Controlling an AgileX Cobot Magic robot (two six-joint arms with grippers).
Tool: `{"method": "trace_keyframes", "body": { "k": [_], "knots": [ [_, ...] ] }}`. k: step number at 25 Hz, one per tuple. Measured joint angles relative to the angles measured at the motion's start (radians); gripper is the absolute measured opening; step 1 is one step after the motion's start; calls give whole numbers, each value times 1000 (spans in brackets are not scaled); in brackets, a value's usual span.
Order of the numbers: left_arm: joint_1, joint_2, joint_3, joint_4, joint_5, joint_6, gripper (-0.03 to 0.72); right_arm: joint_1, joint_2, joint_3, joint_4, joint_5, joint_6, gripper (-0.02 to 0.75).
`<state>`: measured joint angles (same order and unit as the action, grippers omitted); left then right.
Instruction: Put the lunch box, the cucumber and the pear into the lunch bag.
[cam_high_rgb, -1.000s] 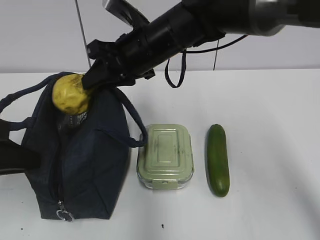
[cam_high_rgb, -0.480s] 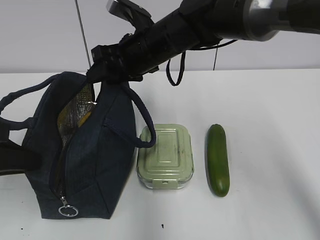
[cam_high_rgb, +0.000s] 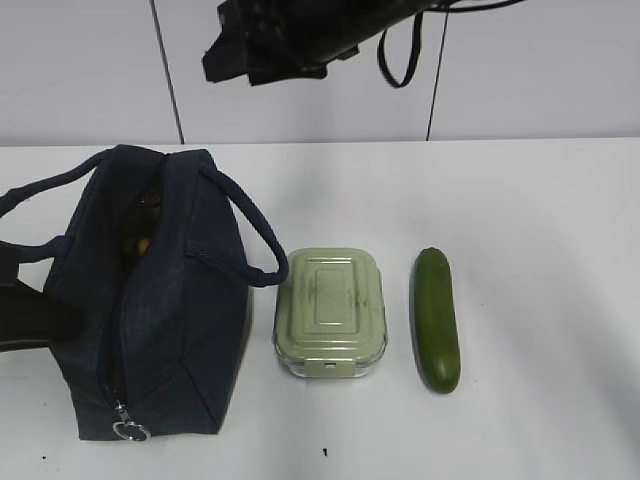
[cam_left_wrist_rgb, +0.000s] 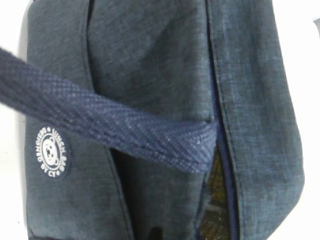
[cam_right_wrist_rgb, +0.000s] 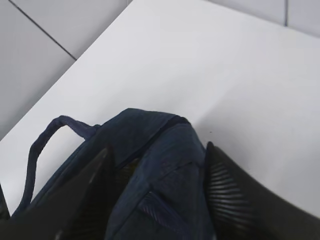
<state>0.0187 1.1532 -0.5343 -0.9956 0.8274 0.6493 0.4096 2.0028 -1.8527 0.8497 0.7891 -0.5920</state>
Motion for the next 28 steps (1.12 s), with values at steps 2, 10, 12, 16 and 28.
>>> {"method": "trace_keyframes", "body": {
  "k": [2,10,12,16,28],
  "knots": [
    [0,0,0,2,0,0,-11,-27,-25,-2,-66,28,77,440],
    [0,0,0,7,0,0,-11,-107,-39,-2,-516,333,485,440],
    [0,0,0,8,0,0,-11,-107,-39,-2,-602,392,540,440],
    [0,0,0,8,0,0,-11,-107,-39,-2,-677,438,599,440],
    [0,0,0,14,3,0,-11,-105,115,59,-763,438,697,440]
  ]
}}
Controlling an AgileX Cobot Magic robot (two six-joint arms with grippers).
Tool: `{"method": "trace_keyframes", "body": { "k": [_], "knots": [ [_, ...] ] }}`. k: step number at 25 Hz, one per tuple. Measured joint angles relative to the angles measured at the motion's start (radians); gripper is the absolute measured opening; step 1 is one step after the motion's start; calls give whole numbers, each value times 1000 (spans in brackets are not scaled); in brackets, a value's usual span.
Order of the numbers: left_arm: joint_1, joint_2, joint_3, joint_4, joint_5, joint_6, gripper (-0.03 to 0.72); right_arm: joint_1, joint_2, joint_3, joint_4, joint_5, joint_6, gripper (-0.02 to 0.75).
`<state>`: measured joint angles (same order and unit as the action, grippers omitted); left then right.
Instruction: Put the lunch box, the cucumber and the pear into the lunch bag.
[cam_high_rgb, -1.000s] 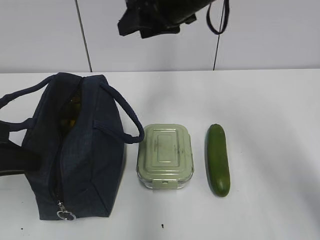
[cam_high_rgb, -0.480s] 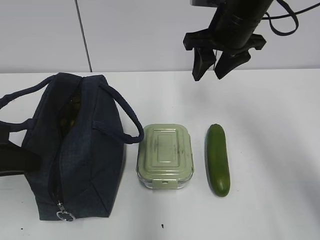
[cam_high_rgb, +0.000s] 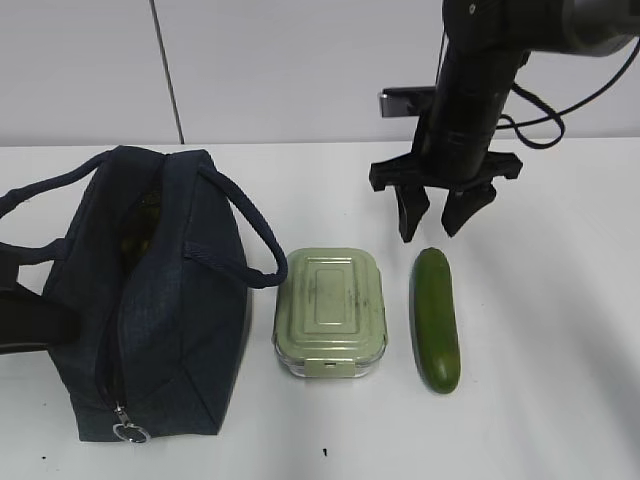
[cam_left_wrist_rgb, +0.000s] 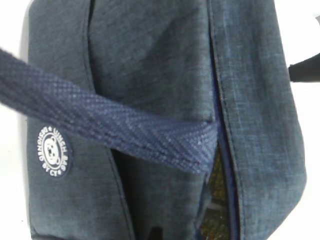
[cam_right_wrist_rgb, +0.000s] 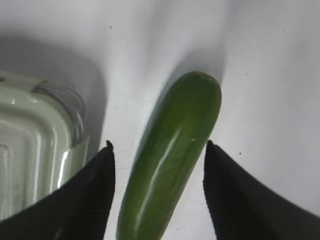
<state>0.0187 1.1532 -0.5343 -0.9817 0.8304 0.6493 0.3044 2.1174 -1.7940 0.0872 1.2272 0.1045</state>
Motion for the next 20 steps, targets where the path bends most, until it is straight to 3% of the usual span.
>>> {"method": "trace_keyframes", "body": {
  "k": [15,20],
  "knots": [
    [0,0,0,2,5,0,-12,0,111,50,0,-8,36,440],
    [0,0,0,2,5,0,-12,0,122,50,0,-8,36,371]
  ]
}}
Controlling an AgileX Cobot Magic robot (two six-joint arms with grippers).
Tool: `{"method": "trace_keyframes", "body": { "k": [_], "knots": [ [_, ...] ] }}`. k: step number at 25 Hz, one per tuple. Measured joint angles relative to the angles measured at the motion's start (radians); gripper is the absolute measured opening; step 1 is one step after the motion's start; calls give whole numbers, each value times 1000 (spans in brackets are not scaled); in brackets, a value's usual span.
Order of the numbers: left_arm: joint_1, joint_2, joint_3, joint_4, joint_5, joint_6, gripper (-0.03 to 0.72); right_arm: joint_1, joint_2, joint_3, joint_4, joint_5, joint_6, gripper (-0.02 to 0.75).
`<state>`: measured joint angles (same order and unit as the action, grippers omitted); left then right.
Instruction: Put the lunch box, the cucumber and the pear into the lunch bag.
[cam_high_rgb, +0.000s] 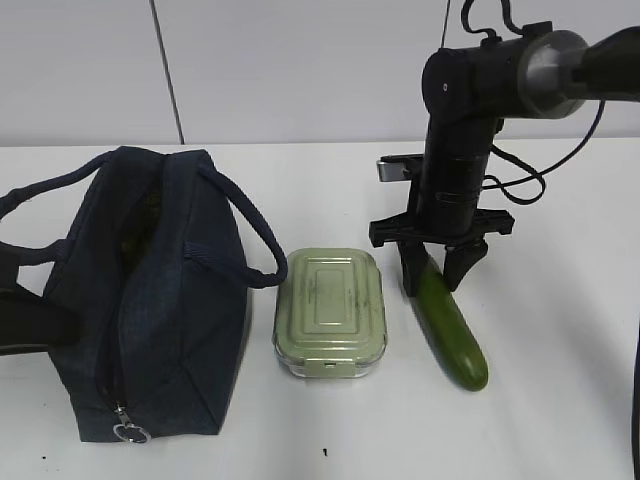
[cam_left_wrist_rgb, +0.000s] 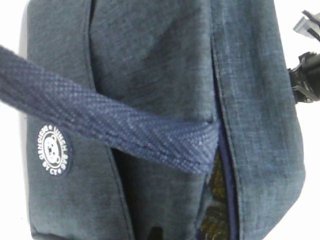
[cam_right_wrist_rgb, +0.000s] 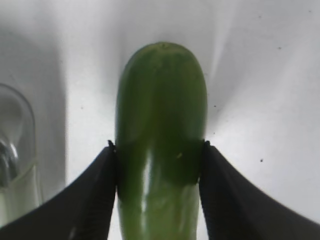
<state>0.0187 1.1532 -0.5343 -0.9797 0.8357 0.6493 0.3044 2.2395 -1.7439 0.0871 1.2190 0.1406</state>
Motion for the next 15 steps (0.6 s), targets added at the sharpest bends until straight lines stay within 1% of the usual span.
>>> {"method": "trace_keyframes", "body": {
  "k": [1,7,11,13,15],
  "knots": [
    [0,0,0,0,0,0,-12,0,0,0,0,0,-4,355],
    [0,0,0,0,1,0,-12,2,0,-19,0,6,-29,322],
    [0,0,0,0,2,0,-12,2,-24,-54,-2,3,-34,178],
    [0,0,0,0,3,0,-12,2,-40,-68,-3,3,-39,151],
    [0,0,0,0,3,0,-12,2,-69,-85,-3,3,-43,142]
  ]
}}
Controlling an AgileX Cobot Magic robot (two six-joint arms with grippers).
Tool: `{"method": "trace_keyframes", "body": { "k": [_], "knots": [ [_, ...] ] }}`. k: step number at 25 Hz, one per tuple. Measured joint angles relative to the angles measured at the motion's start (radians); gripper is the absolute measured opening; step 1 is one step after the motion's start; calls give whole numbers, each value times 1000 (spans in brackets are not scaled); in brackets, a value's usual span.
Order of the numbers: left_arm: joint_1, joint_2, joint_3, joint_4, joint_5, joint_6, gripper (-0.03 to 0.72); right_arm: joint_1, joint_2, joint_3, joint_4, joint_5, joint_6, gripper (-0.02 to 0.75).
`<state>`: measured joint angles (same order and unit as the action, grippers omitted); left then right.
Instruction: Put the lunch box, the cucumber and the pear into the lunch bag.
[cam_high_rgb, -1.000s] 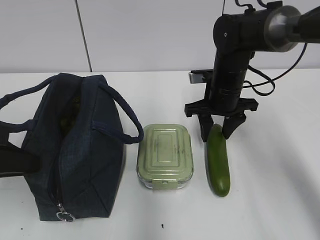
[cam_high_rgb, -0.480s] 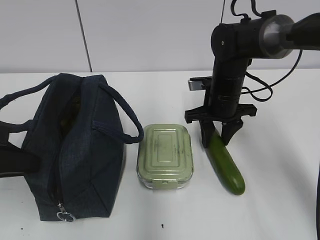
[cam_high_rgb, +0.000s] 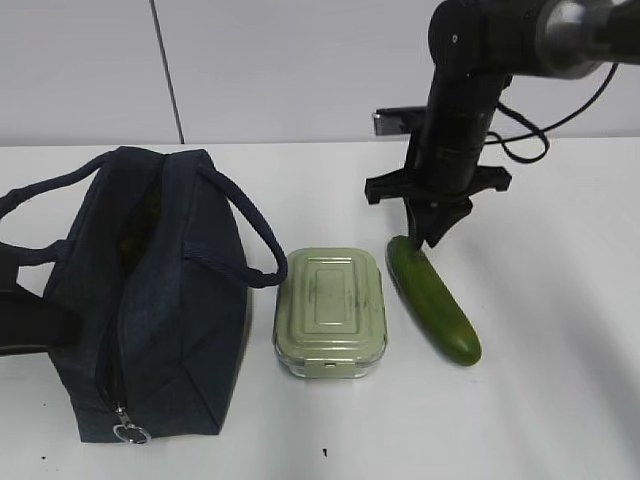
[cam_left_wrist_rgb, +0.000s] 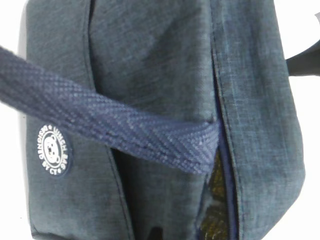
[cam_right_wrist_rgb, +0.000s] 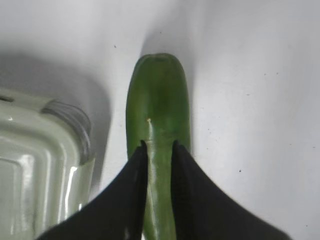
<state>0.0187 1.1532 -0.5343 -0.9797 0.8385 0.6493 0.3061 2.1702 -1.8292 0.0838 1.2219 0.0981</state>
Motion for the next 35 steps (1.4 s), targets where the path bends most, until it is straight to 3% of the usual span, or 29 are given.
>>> {"method": "trace_keyframes", "body": {
  "k": [5,8,10,14,18,29,31,35],
  "knots": [
    [0,0,0,1,0,0,-12,0,-69,-21,0,0,-16,136],
    [0,0,0,2,2,0,-12,0,-71,-23,0,0,-31,172],
    [0,0,0,4,3,0,-12,0,-67,-23,0,0,-37,243],
    [0,0,0,8,4,0,-12,0,-48,-23,0,0,-38,463],
    [0,0,0,9,6,0,-12,0,-13,-23,0,0,-38,538],
    [0,0,0,13,19,0,-12,0,92,-14,0,0,-38,526],
    [0,0,0,16,20,0,-12,0,107,-14,0,0,-38,498],
    [0,0,0,22,22,0,-12,0,113,-14,0,0,-38,368]
  ]
}}
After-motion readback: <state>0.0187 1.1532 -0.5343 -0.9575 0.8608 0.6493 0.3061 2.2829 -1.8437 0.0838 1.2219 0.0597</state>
